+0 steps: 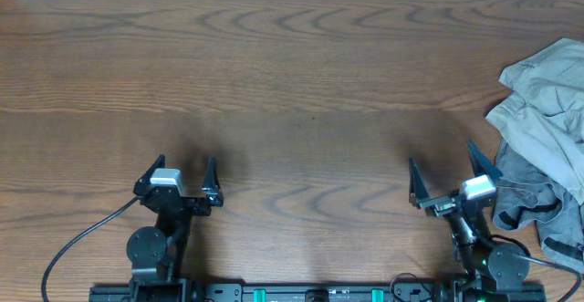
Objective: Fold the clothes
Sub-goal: 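Reach the right gripper to the khaki shorts pile and grasp the waistband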
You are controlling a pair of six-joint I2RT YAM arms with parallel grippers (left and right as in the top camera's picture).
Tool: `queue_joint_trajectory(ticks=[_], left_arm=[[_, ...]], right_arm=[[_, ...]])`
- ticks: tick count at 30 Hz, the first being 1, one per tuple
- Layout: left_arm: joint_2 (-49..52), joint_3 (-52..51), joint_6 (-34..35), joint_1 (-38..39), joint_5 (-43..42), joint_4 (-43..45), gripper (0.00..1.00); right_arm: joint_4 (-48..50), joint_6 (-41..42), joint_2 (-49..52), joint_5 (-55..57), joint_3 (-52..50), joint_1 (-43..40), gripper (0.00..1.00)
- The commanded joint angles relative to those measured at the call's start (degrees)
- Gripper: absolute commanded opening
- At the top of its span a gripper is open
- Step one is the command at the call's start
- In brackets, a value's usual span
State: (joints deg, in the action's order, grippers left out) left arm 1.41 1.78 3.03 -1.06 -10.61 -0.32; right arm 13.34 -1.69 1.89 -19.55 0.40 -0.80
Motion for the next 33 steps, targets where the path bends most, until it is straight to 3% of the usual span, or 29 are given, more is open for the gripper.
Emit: queue_joint_trajectory(ticks=[1,4,10,18,22,26,30,33], left_arm=[[1.0,5.3,1.8,-0.1,-0.9,-1.0,0.98],[5.2,9.6,1.8,-0.1,-0.9,-4.5,0.98],[20.1,19.5,1.8,-0.1,-0.7,-8.4,0.98],[40.3,35.3,1.7,-0.1,-0.8,-13.1,0.98],[43.6,39.1,1.8,-0.1,-0.8,-13.3,0.98],[43.4,39.7,1.3,-0.1,-1.8,-13.4,0.98],[43.5,39.7,-0.6,-0.2,-1.8,-15.5,0.98],[43.7,39.9,-2.1,-0.2,-1.6,-18.6,0.98]], right_arm=[[1.4,4.1,-0.1,-3.5,0.0,-0.3,0.99],[0.9,9.3,0.3,-4.6,0.8,-0.3,0.99],[0.1,10.9,7.0,-7.7,4.5,-0.3,0.99],[-14.9,10.9,29.9,-7.3,22.0,-0.3,0.99],[-23.9,9.8,44.9,-11.4,34.8,-0.3,0.99],[-25.5,11.7,57.0,-18.9,43.3,-0.3,0.99],[-22.3,15.4,64.4,-23.9,46.6,-0.4,0.99],[-26.4,16.9,68.4,-20.5,51.3,-0.4,0.99]])
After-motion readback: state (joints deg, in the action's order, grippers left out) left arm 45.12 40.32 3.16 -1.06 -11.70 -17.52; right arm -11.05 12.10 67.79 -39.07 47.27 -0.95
